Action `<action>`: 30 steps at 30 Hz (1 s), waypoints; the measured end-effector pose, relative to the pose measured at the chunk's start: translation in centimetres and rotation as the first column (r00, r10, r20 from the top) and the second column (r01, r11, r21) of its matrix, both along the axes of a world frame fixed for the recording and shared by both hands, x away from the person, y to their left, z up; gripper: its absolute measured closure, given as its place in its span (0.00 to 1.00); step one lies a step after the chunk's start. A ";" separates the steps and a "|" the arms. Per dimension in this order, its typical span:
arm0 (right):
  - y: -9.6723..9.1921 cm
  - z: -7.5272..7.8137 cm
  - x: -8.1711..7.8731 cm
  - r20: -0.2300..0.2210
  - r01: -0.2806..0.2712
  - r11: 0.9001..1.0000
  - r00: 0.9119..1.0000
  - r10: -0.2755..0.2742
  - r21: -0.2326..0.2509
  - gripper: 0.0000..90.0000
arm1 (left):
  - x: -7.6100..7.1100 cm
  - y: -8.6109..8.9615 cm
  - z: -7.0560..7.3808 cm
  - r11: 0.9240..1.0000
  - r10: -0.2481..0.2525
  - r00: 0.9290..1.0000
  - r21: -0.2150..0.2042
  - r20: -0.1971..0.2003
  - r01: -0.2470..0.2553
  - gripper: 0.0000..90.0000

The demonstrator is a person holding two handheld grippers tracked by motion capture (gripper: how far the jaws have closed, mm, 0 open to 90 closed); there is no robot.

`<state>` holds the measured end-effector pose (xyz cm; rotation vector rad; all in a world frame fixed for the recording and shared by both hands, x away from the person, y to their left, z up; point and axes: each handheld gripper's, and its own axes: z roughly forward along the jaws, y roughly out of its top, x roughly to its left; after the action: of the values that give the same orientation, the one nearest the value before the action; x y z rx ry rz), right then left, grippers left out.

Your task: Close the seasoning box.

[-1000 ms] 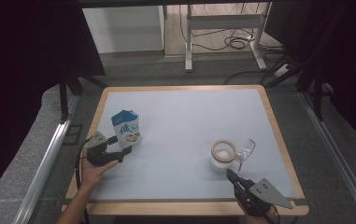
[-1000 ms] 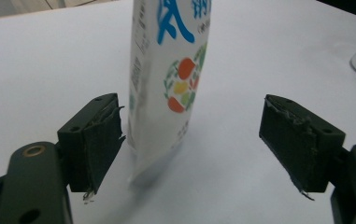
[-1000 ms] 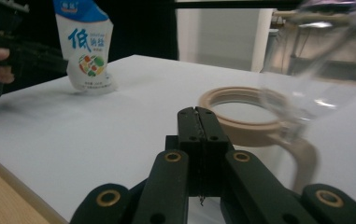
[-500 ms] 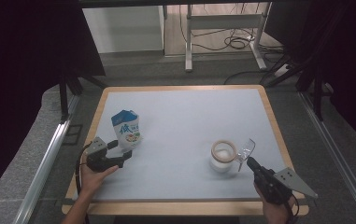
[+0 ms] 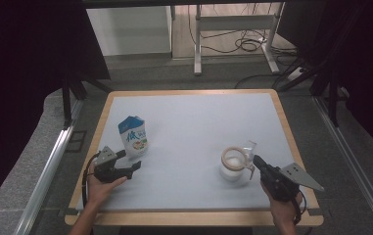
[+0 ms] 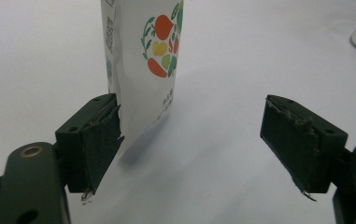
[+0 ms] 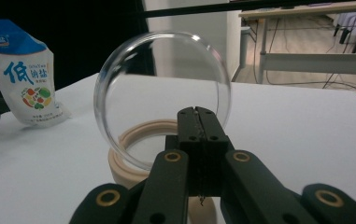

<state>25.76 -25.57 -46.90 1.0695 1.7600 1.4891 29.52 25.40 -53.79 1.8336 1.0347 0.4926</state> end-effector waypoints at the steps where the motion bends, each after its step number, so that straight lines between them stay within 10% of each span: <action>1: 0.5 -0.1 0.5 -0.015 -0.012 1.000 1.000 0.012 0.001 1.00 | 0.0 0.0 0.0 1.000 0.001 1.000 0.000 -0.002 -0.001 0.23; 11: 4.6 0.3 2.5 -0.076 -0.118 0.990 0.991 0.112 -0.083 1.00 | -0.2 0.0 -0.2 1.000 0.000 1.000 0.001 -0.001 0.000 0.23; 30: 2.2 1.0 2.3 -0.057 -0.056 0.995 0.997 0.051 -0.085 1.00 | -0.3 -0.2 -0.2 1.000 -0.002 1.000 0.010 -0.006 0.002 0.23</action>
<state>28.02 -23.41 -45.92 1.0357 1.8875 1.4131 29.18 25.19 -54.01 1.8460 1.0356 0.4921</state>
